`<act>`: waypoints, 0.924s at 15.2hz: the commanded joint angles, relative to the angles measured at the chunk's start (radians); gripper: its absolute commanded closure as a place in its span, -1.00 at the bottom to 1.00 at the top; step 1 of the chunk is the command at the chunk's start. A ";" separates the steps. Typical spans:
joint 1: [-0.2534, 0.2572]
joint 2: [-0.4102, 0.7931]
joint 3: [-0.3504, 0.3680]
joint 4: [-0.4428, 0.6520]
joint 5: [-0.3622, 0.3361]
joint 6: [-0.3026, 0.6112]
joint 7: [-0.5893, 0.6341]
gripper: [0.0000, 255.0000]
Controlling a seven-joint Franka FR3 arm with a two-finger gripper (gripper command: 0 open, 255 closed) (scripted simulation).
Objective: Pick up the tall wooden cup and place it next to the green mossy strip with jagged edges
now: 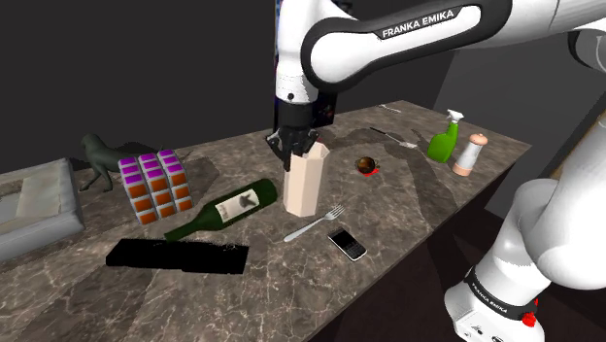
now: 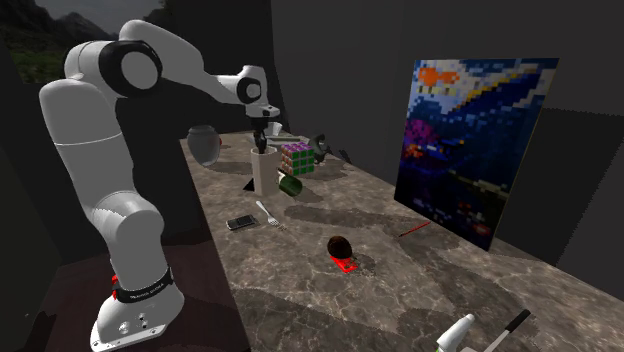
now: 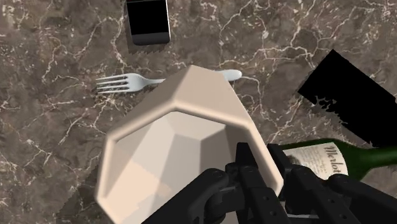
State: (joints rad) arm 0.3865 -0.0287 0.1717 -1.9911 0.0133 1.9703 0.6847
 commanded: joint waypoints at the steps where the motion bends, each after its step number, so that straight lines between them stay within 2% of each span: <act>1: 0.022 0.014 0.024 0.013 -0.003 0.002 0.048 1.00; 8: 0.106 0.095 0.104 0.110 -0.027 -0.015 0.222 1.00; 14: 0.188 0.203 0.162 0.242 -0.070 -0.046 0.371 1.00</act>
State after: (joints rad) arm 0.5612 0.1556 0.3251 -1.7704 -0.0483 1.9268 1.0306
